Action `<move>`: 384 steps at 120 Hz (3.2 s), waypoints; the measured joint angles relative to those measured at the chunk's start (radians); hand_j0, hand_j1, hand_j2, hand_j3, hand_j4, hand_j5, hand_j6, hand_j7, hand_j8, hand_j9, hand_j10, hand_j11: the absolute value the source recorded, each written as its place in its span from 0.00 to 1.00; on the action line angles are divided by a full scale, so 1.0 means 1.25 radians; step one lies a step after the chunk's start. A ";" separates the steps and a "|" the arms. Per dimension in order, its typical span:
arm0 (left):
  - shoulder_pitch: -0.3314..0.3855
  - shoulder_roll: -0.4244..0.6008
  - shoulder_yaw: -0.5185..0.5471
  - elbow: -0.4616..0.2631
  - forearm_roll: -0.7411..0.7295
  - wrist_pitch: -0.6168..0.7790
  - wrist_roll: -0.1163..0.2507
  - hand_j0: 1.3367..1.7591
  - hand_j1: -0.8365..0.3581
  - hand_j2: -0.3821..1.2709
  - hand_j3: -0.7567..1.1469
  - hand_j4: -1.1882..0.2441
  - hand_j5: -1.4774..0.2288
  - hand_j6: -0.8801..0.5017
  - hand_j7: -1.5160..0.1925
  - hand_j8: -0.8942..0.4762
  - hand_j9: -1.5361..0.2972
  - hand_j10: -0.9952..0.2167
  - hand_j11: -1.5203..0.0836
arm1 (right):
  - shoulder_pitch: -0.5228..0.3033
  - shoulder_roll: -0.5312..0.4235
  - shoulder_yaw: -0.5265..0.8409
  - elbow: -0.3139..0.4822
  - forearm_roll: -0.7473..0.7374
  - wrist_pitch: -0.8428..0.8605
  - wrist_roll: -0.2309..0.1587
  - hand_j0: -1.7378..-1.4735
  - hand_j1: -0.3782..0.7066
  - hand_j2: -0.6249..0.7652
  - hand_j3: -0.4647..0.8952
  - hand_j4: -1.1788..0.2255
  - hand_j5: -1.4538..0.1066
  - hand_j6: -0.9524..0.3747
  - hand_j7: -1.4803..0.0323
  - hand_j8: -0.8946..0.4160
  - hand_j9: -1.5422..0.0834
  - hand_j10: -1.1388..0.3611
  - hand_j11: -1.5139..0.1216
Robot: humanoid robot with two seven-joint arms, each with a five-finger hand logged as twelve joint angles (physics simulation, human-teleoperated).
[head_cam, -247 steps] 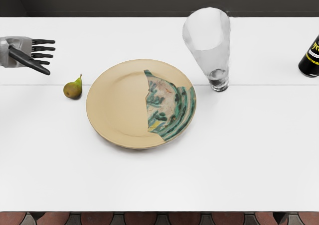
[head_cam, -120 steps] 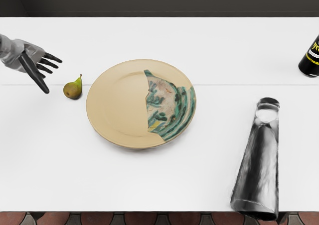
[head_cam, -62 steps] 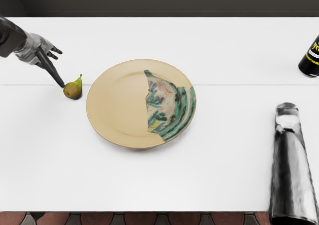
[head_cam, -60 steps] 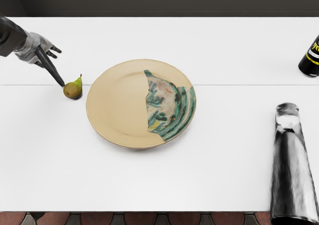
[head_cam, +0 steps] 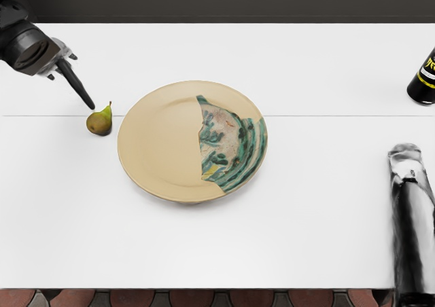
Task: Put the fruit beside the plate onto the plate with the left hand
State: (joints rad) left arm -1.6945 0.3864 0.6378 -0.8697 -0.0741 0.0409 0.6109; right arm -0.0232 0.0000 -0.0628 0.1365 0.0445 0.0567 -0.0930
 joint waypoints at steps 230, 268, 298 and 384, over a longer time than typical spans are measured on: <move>0.122 -0.143 0.007 0.060 0.006 0.245 0.000 0.76 0.78 0.26 0.40 0.68 0.71 0.48 0.73 0.50 0.69 0.65 0.78 | 0.000 0.000 0.000 0.000 0.000 0.000 0.000 0.30 0.05 0.45 0.34 0.82 0.91 0.70 0.96 0.66 0.93 0.74 0.91; 0.137 -0.164 0.007 0.059 0.006 0.266 0.000 0.76 0.79 0.26 0.40 0.69 0.72 0.49 0.74 0.51 0.70 0.66 0.79 | 0.000 0.000 0.000 0.000 0.000 0.000 0.000 0.30 0.05 0.45 0.34 0.82 0.91 0.70 0.96 0.66 0.93 0.74 0.91; 0.148 -0.164 0.008 0.060 0.004 0.270 0.000 0.76 0.80 0.26 0.40 0.69 0.72 0.49 0.74 0.51 0.70 0.66 0.79 | 0.000 0.000 0.000 0.000 0.000 0.000 0.000 0.30 0.05 0.45 0.34 0.82 0.91 0.70 0.96 0.66 0.93 0.74 0.91; 0.157 -0.159 0.014 0.048 -0.006 0.270 0.000 0.76 0.78 0.26 0.40 0.68 0.70 0.48 0.72 0.49 0.69 0.64 0.77 | 0.000 0.000 0.000 0.000 0.000 0.000 0.000 0.30 0.05 0.45 0.34 0.82 0.91 0.70 0.96 0.66 0.93 0.74 0.91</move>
State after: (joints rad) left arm -1.4987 0.1871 0.6557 -0.8102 -0.0815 0.3786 0.6109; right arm -0.0231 0.0000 -0.0629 0.1365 0.0445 0.0566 -0.0930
